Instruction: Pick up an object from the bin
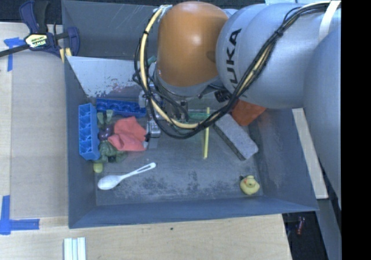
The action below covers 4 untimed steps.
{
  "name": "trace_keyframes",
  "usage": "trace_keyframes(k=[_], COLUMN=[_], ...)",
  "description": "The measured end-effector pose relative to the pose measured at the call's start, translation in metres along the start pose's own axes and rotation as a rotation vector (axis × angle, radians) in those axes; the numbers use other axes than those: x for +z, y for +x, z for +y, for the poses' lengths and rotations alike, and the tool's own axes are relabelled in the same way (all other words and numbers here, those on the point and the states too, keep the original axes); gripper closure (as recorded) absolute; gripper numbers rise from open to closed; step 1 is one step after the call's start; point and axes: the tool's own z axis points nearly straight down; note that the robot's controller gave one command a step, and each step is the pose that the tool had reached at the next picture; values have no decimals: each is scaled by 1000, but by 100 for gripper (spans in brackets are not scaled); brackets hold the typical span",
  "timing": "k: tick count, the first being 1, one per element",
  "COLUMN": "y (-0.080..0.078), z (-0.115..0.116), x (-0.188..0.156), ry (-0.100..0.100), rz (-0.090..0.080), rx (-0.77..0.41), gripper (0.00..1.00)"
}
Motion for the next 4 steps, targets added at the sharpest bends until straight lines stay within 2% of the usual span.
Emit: trace_keyframes(k=[1,2,3,4], y=[-2,-20,-23,-22], z=[-1,-2,-2,10], x=[-5,53,98,58], ry=[-1,-1,0,-3], rz=[-8,-11,-6,-17], rx=[3,-152,-192,-163], gripper=[0,0,0,0])
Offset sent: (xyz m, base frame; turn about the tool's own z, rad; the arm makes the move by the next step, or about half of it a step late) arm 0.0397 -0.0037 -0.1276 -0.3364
